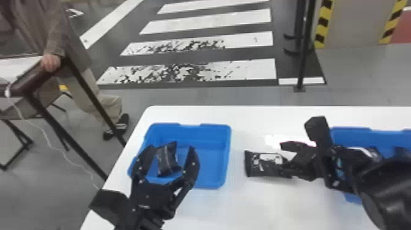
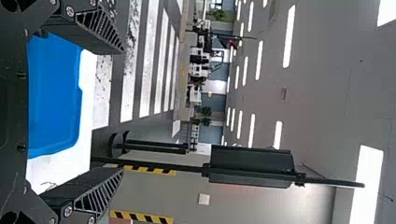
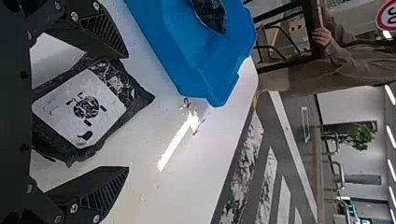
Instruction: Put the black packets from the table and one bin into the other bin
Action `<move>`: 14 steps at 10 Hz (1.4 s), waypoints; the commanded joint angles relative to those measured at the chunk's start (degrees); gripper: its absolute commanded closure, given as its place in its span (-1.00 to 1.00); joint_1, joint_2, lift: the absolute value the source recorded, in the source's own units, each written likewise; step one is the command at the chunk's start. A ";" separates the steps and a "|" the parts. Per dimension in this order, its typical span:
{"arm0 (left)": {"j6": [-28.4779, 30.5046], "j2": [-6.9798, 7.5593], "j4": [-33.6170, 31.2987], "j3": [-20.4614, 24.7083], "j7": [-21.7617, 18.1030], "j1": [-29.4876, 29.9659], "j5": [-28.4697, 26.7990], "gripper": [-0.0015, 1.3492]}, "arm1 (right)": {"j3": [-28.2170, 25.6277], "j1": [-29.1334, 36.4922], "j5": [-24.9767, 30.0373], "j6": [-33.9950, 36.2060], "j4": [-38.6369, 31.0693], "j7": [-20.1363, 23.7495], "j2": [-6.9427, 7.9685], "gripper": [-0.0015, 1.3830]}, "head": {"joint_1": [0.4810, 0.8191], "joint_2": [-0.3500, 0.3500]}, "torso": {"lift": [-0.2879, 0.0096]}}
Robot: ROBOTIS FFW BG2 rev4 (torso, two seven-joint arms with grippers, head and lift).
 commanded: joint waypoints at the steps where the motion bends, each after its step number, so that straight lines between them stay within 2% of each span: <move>1: -0.09 -0.10 0.32 0.12 0.00 -0.02 0.25 -0.79 | 2.93 -2.51 0.10 2.28 2.66 0.59 -0.01 -0.62 | 0.27 0.76 | 0.20; 3: -0.23 -0.10 0.46 0.12 0.09 -0.16 0.25 -0.79 | 3.38 -2.93 1.24 5.93 1.95 0.59 0.08 0.30 | 0.27 0.78 | 0.20; 6: -0.93 -0.10 0.46 0.47 0.09 -0.02 0.25 -0.79 | 3.27 -2.51 0.56 7.34 -0.01 -0.11 -0.01 0.29 | 0.27 0.78 | 0.20; 8: -1.07 -0.10 0.46 0.58 0.09 -0.02 0.25 -0.79 | 2.36 -0.96 -0.24 3.97 -1.98 -0.99 -0.18 0.29 | 0.27 0.80 | 0.20; 9: -1.35 -0.10 0.46 0.70 0.09 0.27 0.25 -0.78 | -0.62 1.71 -0.24 2.14 -6.34 -1.78 -0.36 0.29 | 0.27 0.81 | 0.20; 10: -1.49 -0.10 0.46 0.70 0.09 0.27 0.13 -0.78 | -6.90 6.63 2.04 1.57 -13.66 -3.63 -0.36 0.29 | 0.27 0.83 | 0.20; 11: -1.63 -0.10 0.46 0.70 0.09 0.41 0.13 -0.78 | -13.98 12.12 5.36 5.23 -20.97 -5.47 -0.10 0.29 | 0.27 0.80 | 0.20; 13: -1.49 -0.10 0.46 0.70 0.00 0.41 0.25 -0.78 | -26.09 19.99 10.38 9.03 -28.28 -6.97 0.61 0.29 | 0.27 0.60 | 0.20; 14: -1.49 -0.01 0.46 0.58 0.09 0.41 0.47 -0.78 | -33.29 24.35 14.38 11.42 -32.64 -7.85 1.84 0.28 | 0.27 0.42 | 0.20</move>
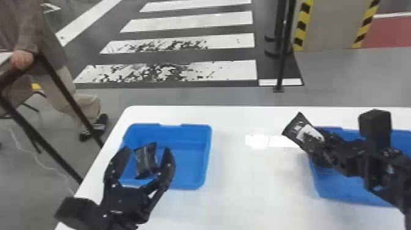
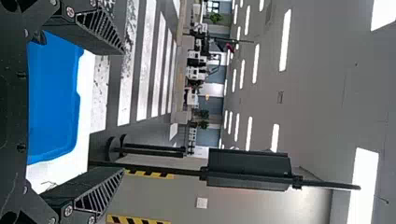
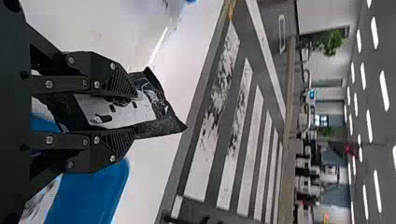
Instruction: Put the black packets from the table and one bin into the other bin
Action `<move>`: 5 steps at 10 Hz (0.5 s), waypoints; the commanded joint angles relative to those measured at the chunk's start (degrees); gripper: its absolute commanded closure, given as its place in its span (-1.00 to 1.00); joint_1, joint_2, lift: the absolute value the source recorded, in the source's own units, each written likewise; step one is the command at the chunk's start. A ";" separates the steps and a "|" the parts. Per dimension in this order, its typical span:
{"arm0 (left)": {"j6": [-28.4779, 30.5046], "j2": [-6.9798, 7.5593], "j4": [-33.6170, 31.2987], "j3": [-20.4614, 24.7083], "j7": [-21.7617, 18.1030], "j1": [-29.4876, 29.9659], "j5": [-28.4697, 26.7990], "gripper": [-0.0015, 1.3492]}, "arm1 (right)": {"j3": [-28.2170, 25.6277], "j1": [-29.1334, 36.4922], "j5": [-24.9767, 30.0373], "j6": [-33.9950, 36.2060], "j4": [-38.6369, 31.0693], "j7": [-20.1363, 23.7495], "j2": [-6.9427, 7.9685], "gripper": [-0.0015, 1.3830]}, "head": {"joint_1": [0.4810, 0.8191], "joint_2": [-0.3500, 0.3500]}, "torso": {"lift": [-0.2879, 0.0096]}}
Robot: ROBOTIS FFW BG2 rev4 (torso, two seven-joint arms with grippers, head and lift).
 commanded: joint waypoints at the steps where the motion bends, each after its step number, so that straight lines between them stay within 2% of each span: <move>1: 0.00 0.12 0.00 -0.05 -0.03 0.00 0.13 -0.78 | -8.94 5.75 5.06 2.70 -6.21 -0.26 1.23 0.18 | 0.27 0.21 | 0.20; 3: 0.28 0.12 0.00 -0.16 0.06 0.00 0.25 -0.78 | -14.43 8.99 8.03 3.69 -9.03 -1.05 2.20 0.11 | 0.27 -0.16 | 0.20; 4: 0.56 0.20 0.00 -0.16 -0.03 -0.28 0.25 -0.79 | -15.23 9.83 7.69 0.59 -8.60 -0.70 2.11 -0.30 | 0.27 -0.23 | 0.20; 5: 1.40 0.29 0.28 -0.05 -0.03 -0.70 0.02 -0.79 | -16.14 12.36 7.23 -3.49 -11.42 -0.70 2.47 -0.74 | 0.27 -0.31 | 0.20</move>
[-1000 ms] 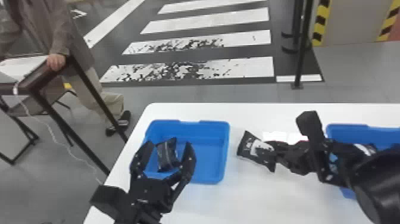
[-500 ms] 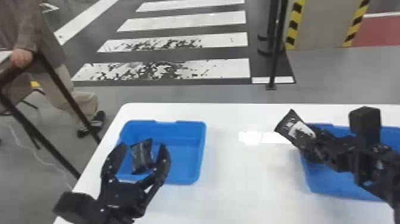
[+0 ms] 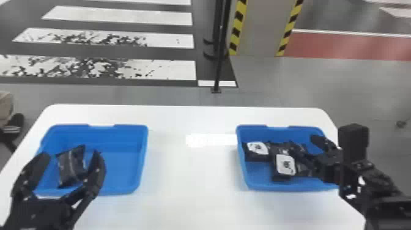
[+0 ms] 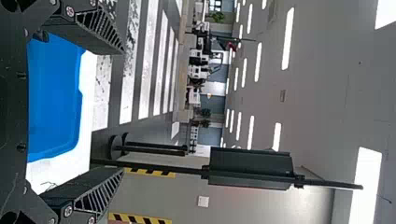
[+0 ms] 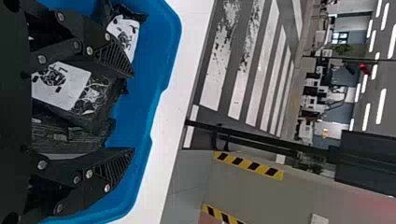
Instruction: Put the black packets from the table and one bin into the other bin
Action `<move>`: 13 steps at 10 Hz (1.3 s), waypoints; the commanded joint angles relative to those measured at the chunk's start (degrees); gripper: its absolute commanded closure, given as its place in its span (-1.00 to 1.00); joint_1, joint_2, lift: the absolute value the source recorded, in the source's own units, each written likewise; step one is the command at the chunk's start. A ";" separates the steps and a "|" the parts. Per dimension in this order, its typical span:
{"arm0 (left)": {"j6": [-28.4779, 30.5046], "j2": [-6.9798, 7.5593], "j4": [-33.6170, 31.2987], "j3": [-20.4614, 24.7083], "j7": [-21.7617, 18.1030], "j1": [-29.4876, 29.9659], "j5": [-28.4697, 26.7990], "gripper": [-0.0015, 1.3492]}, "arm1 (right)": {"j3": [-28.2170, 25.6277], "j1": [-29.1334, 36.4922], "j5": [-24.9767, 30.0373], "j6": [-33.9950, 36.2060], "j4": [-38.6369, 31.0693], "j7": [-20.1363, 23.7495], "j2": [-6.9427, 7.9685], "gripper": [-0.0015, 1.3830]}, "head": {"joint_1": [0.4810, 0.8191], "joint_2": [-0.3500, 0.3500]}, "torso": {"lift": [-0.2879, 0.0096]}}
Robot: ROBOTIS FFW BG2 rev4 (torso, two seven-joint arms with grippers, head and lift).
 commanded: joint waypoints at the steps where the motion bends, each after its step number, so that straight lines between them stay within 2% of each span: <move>1: 2.08 0.04 0.77 0.76 -0.01 -1.32 -0.77 -0.79 | -2.87 4.47 -0.23 -7.96 -3.57 -0.09 1.48 -0.91 | 0.27 -0.33 | 0.20; 2: 5.45 0.04 0.91 2.13 -0.89 -2.58 -1.69 -0.79 | -4.70 8.40 -0.91 -12.60 -6.10 -0.79 2.98 -0.83 | 0.27 -0.33 | 0.20; 4: 18.11 -0.14 0.91 5.45 -5.11 -6.38 -4.09 -0.78 | -4.93 14.59 -3.43 -18.22 -9.20 -2.20 4.29 -0.81 | 0.27 -0.33 | 0.20; 5: 26.41 -0.05 0.91 6.36 -7.22 -8.91 -5.57 -0.78 | -4.81 16.84 -4.11 -18.93 -11.31 -2.20 4.38 -0.81 | 0.27 -0.29 | 0.20; 7: 43.42 1.00 0.77 5.90 -9.68 -14.40 -6.83 -0.78 | -4.70 19.80 -5.37 -18.93 -14.40 -2.11 4.38 -0.81 | 0.27 -0.20 | 0.20; 10: 62.41 2.06 0.91 4.76 -10.56 -21.71 -9.23 -0.78 | -4.13 19.80 -6.28 -18.93 -14.54 -1.05 4.29 -0.81 | 0.27 -0.16 | 0.20; 13: 68.31 2.24 1.75 6.59 -10.03 -25.51 -11.86 -0.78 | -3.10 19.65 -7.77 -19.63 -14.40 0.27 3.94 -0.81 | 0.27 -0.03 | 0.20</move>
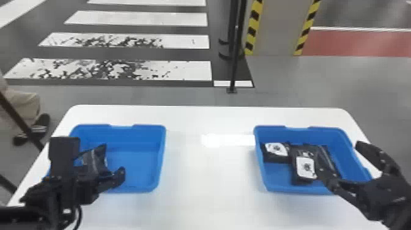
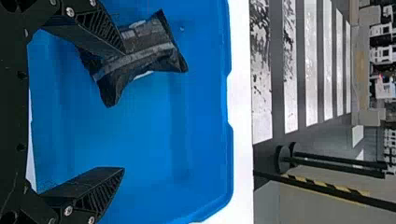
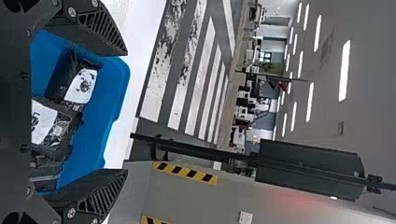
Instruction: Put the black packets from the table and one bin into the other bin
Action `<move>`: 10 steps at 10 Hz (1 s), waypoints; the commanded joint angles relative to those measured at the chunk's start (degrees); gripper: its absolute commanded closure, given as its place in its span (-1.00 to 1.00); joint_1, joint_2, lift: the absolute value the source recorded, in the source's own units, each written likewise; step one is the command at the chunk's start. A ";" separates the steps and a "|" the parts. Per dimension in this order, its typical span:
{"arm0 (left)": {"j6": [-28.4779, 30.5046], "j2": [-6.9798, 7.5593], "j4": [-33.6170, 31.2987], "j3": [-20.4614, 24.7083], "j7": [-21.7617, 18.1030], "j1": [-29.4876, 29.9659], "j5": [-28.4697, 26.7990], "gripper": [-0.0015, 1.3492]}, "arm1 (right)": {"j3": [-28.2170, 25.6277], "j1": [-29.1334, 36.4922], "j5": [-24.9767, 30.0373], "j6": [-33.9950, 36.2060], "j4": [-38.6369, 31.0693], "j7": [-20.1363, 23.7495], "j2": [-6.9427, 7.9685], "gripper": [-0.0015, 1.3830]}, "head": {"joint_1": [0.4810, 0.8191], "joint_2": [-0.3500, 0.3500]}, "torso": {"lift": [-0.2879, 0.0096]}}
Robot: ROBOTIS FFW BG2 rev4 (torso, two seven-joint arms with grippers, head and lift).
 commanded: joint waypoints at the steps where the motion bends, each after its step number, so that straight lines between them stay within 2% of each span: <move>1: 1.40 0.19 1.10 0.92 0.07 -1.92 -1.27 -0.78 | 0.40 -0.14 -1.00 -0.62 -0.13 0.44 -0.09 -0.81 | 0.27 0.04 | 0.20; 4: 2.25 0.46 5.46 -0.34 0.24 -5.44 -1.96 -0.77 | 1.43 -0.70 -1.80 -0.76 0.15 1.14 -0.45 -0.81 | 0.27 0.16 | 0.20; 6: 3.37 1.07 8.27 -1.94 0.33 -7.83 -3.10 -0.77 | 1.66 -0.84 -2.72 -1.32 0.15 1.58 -0.53 -0.81 | 0.27 0.16 | 0.20; 8: 3.94 1.86 10.95 -2.85 0.33 -10.08 -7.90 -0.73 | 2.46 -1.27 -4.09 -1.75 0.57 2.72 -0.71 -0.81 | 0.27 0.18 | 0.20; 9: 7.73 2.04 10.95 -3.54 0.51 -11.20 -12.70 -0.67 | 2.57 -1.41 -4.55 -1.89 0.71 3.08 -0.80 -0.81 | 0.27 0.24 | 0.20; 10: 8.86 2.30 11.09 -4.45 1.03 -11.35 -14.18 -0.54 | 2.68 -1.41 -5.00 -2.17 0.71 3.52 -0.89 -0.81 | 0.27 0.31 | 0.20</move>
